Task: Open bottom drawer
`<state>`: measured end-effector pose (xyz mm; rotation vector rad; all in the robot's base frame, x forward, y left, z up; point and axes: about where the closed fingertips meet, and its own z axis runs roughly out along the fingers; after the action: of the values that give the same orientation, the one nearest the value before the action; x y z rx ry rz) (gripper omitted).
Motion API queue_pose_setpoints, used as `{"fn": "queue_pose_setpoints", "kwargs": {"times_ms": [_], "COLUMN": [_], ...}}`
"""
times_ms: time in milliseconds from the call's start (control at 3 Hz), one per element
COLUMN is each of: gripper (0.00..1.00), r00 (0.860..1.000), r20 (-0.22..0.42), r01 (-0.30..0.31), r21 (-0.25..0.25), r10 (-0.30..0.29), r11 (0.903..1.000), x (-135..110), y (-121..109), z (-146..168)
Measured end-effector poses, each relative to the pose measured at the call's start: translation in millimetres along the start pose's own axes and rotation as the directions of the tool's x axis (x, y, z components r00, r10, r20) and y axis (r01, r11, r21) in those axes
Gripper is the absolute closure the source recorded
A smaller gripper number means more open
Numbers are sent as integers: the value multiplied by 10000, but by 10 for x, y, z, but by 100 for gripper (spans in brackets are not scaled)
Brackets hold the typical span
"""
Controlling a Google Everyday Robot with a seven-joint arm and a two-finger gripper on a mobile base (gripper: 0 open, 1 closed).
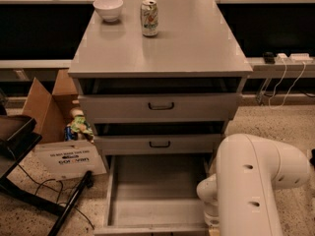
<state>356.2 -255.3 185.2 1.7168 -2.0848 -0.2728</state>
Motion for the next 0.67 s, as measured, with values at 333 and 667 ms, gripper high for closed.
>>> {"fn": "queue_pose_setpoints", "kwargs": {"times_ms": [333,667], "gripper": [89,100], "r00": [10000,9983], "r20": [0,-389], "r01": [0,-430], "r21": [0,-80], "r10": [0,427], "r11": [10000,9990], "x": [-2,146], "y": [-29,182], "z": [-14,-99]}}
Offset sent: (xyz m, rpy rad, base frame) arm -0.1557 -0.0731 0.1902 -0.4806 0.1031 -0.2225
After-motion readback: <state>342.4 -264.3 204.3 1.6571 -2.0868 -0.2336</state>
